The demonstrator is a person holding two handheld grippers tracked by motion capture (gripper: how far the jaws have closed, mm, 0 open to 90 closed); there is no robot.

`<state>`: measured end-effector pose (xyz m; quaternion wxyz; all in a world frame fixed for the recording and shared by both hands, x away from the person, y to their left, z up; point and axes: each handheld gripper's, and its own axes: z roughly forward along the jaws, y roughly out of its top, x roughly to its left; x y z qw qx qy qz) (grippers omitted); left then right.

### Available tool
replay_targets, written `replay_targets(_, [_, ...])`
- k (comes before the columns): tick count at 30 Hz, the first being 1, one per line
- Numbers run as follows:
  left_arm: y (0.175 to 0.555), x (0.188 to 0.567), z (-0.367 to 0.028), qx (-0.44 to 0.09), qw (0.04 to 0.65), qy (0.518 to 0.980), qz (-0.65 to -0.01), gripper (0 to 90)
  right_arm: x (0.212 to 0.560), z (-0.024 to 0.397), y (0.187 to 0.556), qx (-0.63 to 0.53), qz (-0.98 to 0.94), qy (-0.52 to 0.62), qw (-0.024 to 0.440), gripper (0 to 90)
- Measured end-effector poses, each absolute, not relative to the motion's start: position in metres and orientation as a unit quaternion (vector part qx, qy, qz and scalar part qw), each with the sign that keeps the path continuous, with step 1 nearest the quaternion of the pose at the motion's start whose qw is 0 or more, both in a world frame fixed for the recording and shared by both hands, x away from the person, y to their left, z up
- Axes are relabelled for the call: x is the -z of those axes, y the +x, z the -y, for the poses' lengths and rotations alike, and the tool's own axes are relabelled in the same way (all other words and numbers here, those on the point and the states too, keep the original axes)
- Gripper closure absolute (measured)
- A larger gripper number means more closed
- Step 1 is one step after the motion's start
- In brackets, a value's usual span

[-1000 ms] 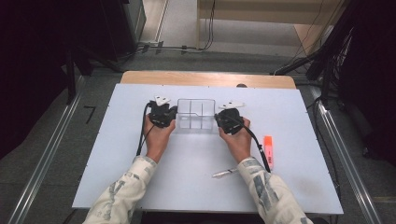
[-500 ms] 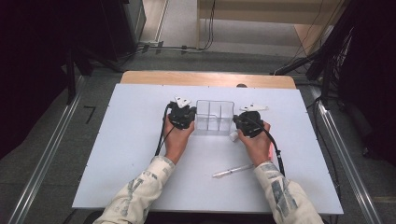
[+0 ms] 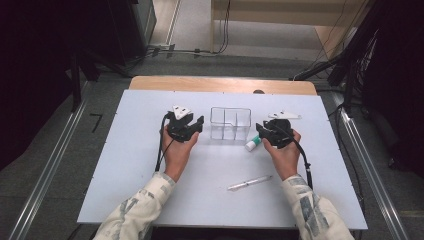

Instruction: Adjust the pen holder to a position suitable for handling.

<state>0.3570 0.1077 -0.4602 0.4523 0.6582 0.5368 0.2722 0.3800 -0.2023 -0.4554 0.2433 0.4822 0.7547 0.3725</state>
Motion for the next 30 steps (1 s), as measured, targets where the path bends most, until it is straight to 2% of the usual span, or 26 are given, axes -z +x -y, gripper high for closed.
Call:
replay_targets(5, [0.340,0.460,-0.129,-0.289,0.451,0.649,-0.540,35.1,0.449,0.218,0.365,-0.380,-0.752,0.477,0.252,37.5])
replay_targets(11, [0.321,0.469,-0.154,-0.299,0.439,0.646,-0.548,30.3,0.451,0.240,0.347,-0.382,-0.756,0.467,0.252,26.9])
replay_targets(19, [0.302,0.485,-0.181,-0.295,0.409,0.655,-0.562,27.9,0.462,0.277,0.325,-0.374,-0.749,0.489,0.243,24.2])
replay_targets(30, [0.282,0.481,-0.200,-0.306,0.423,0.629,-0.576,25.8,0.459,0.322,0.300,-0.384,-0.724,0.516,0.251,23.8])
